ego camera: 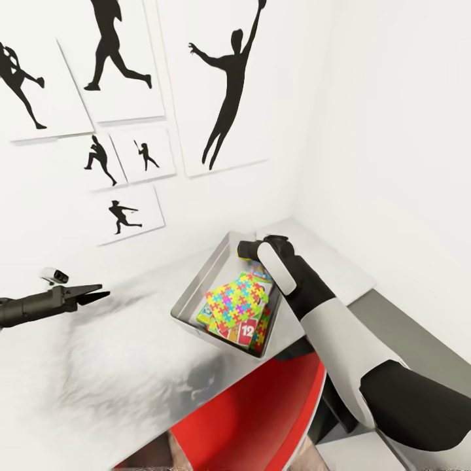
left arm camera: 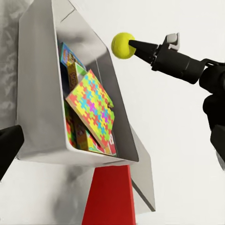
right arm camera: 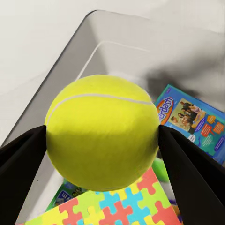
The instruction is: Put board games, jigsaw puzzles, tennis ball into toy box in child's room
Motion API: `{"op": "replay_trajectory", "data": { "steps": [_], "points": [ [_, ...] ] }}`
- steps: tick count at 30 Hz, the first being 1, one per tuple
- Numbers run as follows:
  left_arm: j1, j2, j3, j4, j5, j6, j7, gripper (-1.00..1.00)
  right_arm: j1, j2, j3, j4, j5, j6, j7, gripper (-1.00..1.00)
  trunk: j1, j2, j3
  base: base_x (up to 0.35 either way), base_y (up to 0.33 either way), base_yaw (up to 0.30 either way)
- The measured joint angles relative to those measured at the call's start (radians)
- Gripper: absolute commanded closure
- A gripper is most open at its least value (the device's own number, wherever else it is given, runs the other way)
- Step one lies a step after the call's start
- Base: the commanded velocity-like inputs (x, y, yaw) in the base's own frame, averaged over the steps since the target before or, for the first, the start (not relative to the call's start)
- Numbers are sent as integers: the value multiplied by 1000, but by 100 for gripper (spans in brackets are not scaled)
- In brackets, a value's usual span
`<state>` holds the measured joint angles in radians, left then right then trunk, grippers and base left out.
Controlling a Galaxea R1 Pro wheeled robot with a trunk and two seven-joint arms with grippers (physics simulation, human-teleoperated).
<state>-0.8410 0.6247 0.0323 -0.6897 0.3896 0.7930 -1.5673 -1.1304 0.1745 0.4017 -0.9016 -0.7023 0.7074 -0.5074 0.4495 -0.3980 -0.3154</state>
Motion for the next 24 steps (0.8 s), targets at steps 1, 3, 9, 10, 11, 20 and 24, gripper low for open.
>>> {"op": "replay_trajectory", "data": {
  "steps": [1,3,9,10,11,20,24],
  "points": [
    [-1,1,7,0,1,4,0,-100,-3,0,0,0,0,0,0,100,0,0,-2,0,0,0],
    [-2,2,16,0,2,16,0,-100,-9,0,0,-1,0,0,0,100,0,0,-5,0,0,0],
    [-5,5,86,0,1,43,0,-100,-16,0,0,-1,0,-2,0,100,0,0,-15,0,0,0],
    [-5,5,103,-1,1,46,0,-100,-17,0,0,-1,0,-3,0,100,0,0,-16,0,0,0],
    [-5,5,118,-1,2,49,0,-100,-17,0,0,-1,0,-3,0,100,0,0,-18,0,0,0],
    [-5,5,145,-1,2,61,0,-100,-17,0,0,-2,0,-4,0,100,0,0,-32,0,0,0],
    [-5,4,146,-1,2,61,0,-100,-17,0,0,-3,0,-5,0,100,0,0,-39,0,0,0]
  ]
}}
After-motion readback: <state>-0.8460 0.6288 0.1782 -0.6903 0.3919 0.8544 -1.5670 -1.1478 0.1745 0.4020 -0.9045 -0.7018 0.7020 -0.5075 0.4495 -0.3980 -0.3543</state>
